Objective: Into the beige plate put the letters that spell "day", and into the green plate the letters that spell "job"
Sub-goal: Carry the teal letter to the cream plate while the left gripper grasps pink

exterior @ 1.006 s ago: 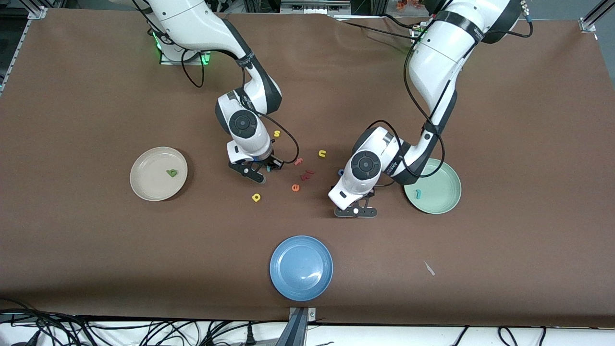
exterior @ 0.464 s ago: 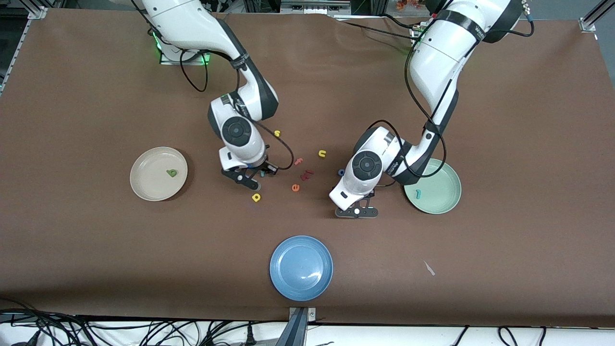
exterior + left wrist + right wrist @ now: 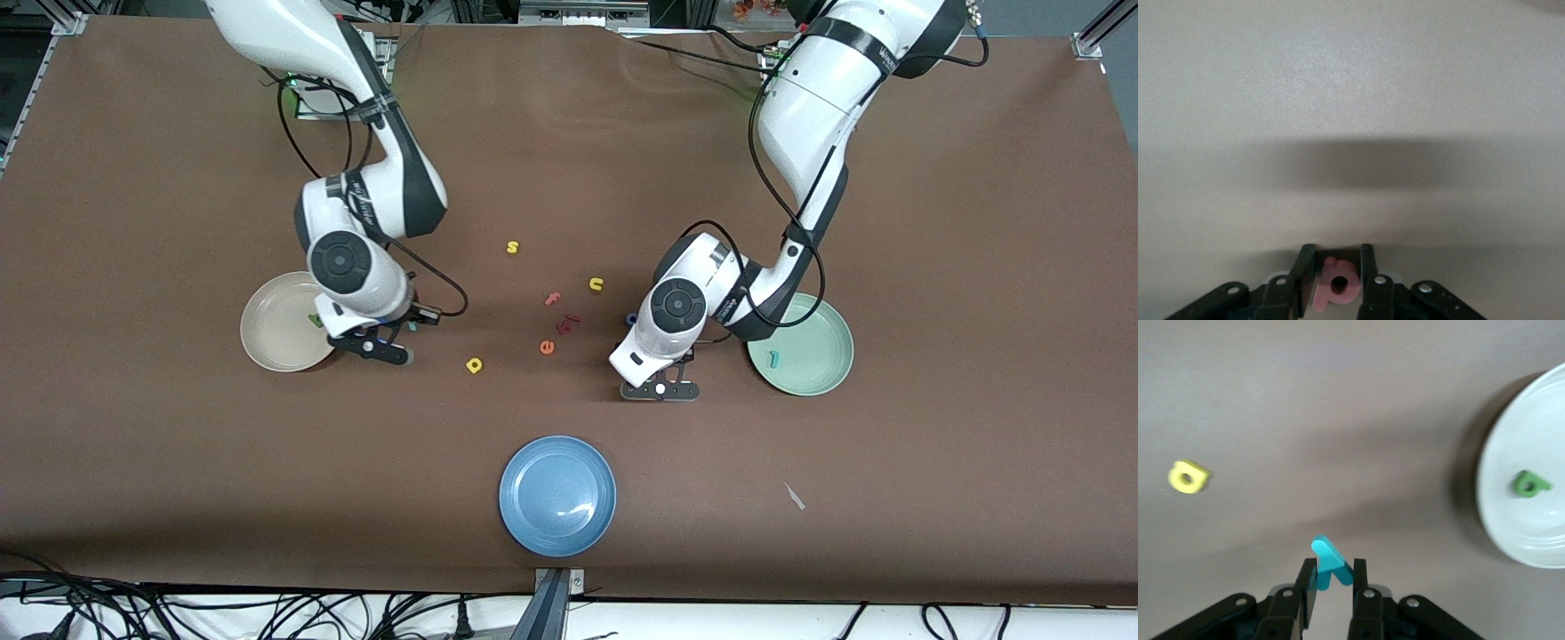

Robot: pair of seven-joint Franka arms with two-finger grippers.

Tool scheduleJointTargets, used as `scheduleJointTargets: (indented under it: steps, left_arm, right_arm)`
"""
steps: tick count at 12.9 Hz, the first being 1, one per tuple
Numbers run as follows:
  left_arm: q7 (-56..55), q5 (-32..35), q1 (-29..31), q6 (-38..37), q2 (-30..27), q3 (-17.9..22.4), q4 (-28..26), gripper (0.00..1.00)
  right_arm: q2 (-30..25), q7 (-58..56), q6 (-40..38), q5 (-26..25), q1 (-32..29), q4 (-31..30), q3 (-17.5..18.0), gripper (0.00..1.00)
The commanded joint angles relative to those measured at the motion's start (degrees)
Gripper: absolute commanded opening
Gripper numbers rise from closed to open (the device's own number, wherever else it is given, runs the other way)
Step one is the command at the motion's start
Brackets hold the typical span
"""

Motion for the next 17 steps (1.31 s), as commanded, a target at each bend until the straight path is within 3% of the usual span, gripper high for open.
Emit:
scheduleJointTargets:
  steps: [1,6,7,8,9,10,13,17]
  left_arm:
    - [-0.85,1.10,0.28,-0.85,-1.62,-0.98,-3.00,0.34]
    - [-0.85,-0.48,0.20,-1.55,-1.70,-1.25,-3.09,0.34]
    - [-0.24,-0.39,0.28,-1.55,-1.70,-1.25,-3.35,0.27]
    - [-0.06,-0.39,0.29,-1.55,-1.70,-1.16,-3.35,0.20]
    - [0.03,-0.39,0.29,-1.55,-1.62,-1.16,-3.35,0.15]
    - [0.03,-0.30,0.29,-1.55,-1.70,-1.16,-3.18,0.12]
    - [2.56,0.40,2.65,-6.72,-5.29,-0.90,-2.48,0.11]
    - [11.79,1.62,6.78,-14.54,-10.13,0.32,-3.18,0.14]
  right_arm:
    - [-6.30,-8.09,3.77,-0.96,0.40,-9.32,-3.52,0.00]
    - [-8.87,-26.10,14.84,-0.87,0.31,-19.62,-11.43,0.00]
    - [-8.26,-29.09,17.30,-0.61,0.22,-20.67,-12.05,0.00]
    - [-7.29,-31.30,17.93,-0.60,-0.21,-20.60,-12.32,0.07]
    - [-6.67,-32.71,17.94,-0.52,-1.44,-20.16,-12.32,0.62]
    - [-6.41,-32.46,17.51,0.09,-1.88,-19.11,-12.15,1.00]
    - [-6.23,-29.76,12.87,0.10,-1.36,-14.90,-10.48,1.00]
    - [-2.73,-21.84,9.50,0.71,-1.45,-7.52,-4.25,1.00]
